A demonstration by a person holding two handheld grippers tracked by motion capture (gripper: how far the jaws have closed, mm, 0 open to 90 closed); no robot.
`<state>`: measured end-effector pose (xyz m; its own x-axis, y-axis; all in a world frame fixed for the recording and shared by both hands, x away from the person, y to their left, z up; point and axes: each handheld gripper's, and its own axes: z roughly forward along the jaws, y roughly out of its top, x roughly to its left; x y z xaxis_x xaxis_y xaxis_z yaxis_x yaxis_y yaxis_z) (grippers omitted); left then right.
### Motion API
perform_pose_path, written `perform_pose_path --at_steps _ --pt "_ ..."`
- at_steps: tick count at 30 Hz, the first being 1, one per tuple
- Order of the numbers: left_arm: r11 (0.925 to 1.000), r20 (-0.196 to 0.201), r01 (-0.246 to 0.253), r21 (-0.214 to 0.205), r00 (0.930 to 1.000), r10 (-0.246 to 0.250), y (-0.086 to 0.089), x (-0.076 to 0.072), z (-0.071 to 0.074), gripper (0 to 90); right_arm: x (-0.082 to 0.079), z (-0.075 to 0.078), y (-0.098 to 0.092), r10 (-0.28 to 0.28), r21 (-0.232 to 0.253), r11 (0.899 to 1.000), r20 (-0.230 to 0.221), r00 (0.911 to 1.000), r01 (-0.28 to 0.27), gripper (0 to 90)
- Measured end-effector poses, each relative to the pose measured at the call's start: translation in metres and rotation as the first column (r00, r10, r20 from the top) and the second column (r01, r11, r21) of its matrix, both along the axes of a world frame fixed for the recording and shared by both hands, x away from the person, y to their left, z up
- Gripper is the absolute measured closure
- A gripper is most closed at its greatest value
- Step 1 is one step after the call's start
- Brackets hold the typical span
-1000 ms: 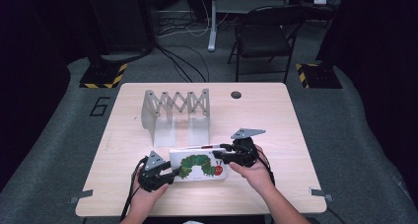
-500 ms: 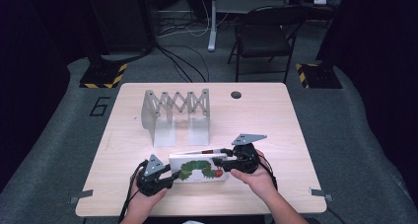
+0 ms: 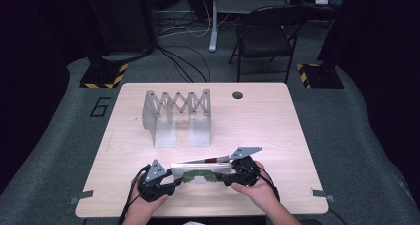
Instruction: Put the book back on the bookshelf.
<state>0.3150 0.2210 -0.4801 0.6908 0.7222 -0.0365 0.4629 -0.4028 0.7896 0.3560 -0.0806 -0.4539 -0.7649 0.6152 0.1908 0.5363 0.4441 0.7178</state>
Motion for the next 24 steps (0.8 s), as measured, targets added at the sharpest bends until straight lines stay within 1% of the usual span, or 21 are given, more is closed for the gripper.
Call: perform_pose_path --at_steps 1,2,3,4,5,9,10,12,13,14,15,16,19,21,22,23,24 --pt "1.0 0.011 -0.005 -0.006 0.9999 0.005 0.0 0.001 -0.001 52.6 0.0 -0.001 0.0 0.002 0.0 1.0 0.001 1.0 -0.002 44.9" --pt "1.0 0.011 -0.005 -0.006 0.9999 0.005 0.0 0.001 -0.001 52.7 0.0 -0.001 0.0 0.002 0.0 1.0 0.001 1.0 -0.002 44.9" --pt "0.9999 0.009 -0.007 -0.014 0.9999 0.007 0.001 0.001 -0.001 52.7 0.0 -0.003 -0.001 0.005 -0.005 1.0 -0.002 1.0 -0.005 45.0" --pt "0.9998 0.003 0.002 -0.017 1.0 -0.002 0.001 0.001 -0.001 52.8 0.001 -0.004 -0.002 0.007 -0.01 1.0 -0.004 1.0 -0.007 45.2" --pt "0.9998 -0.001 0.001 -0.022 1.0 -0.001 0.002 0.001 -0.001 52.8 0.001 -0.006 -0.003 0.001 -0.009 1.0 -0.012 0.9999 -0.001 45.5" --pt "0.9997 -0.001 0.003 -0.022 1.0 -0.003 0.001 0.001 -0.001 52.1 0.003 -0.008 -0.005 0.008 0.002 1.0 -0.041 0.9991 -0.007 53.1" --pt "0.9998 0.004 0.003 -0.02 1.0 -0.003 0.001 0.002 -0.002 51.9 0.003 -0.008 -0.006 0.012 0.002 1.0 -0.043 0.999 -0.012 54.0" --pt "0.9997 0.002 0.003 -0.022 1.0 -0.003 0.002 0.002 -0.002 51.7 0.004 -0.008 -0.007 0.022 -0.001 1.0 -0.042 0.9989 -0.022 55.3" --pt "0.9997 -0.008 0.011 -0.023 0.9999 -0.012 0.002 0.003 -0.001 51.2 0.004 -0.008 -0.007 0.024 0.002 1.0 -0.044 0.9987 -0.024 55.4" --pt "0.9997 -0.01 0.017 -0.02 0.9998 -0.018 0.003 0.003 -0.001 50.7 0.005 -0.009 -0.008 0.028 0.003 1.0 -0.044 0.9987 -0.028 55.4" --pt "0.9996 -0.007 0.015 -0.022 0.9999 -0.015 0.003 0.003 -0.001 50.4 0.004 -0.009 -0.009 0.028 -0.001 1.0 -0.055 0.9981 -0.028 55.3" --pt "0.9996 -0.003 0.013 -0.026 0.9999 -0.013 0.003 0.003 -0.001 50.0 0.005 -0.009 -0.009 0.033 0.002 0.999 -0.049 0.9982 -0.033 55.0" --pt "0.9995 -0.009 0.025 -0.021 0.9996 -0.025 0.003 0.004 -0.001 48.2 0.005 -0.01 -0.008 0.03 0.002 1.0 -0.05 0.9983 -0.03 53.5" --pt "0.9996 -0.002 0.019 -0.024 0.9998 -0.019 0.002 0.003 -0.001 47.3 0.005 -0.01 -0.008 0.027 -0.002 1.0 -0.047 0.9985 -0.027 52.1" --pt "0.9994 -0.013 0.026 -0.022 0.9996 -0.026 0.002 0.003 -0.001 47.2 0.005 -0.011 -0.008 0.031 -0.003 1.0 -0.043 0.9986 -0.031 51.6" --pt "0.9995 -0.012 0.025 -0.02 0.9996 -0.026 0.003 0.003 -0.001 47.1 0.005 -0.011 -0.008 0.028 -0.005 1.0 -0.044 0.9986 -0.028 51.3" --pt "0.9994 -0.014 0.021 -0.028 0.9997 -0.021 0.002 0.003 -0.001 47.0 0.005 -0.012 -0.007 0.022 -0.003 1.0 -0.045 0.9987 -0.022 51.0"
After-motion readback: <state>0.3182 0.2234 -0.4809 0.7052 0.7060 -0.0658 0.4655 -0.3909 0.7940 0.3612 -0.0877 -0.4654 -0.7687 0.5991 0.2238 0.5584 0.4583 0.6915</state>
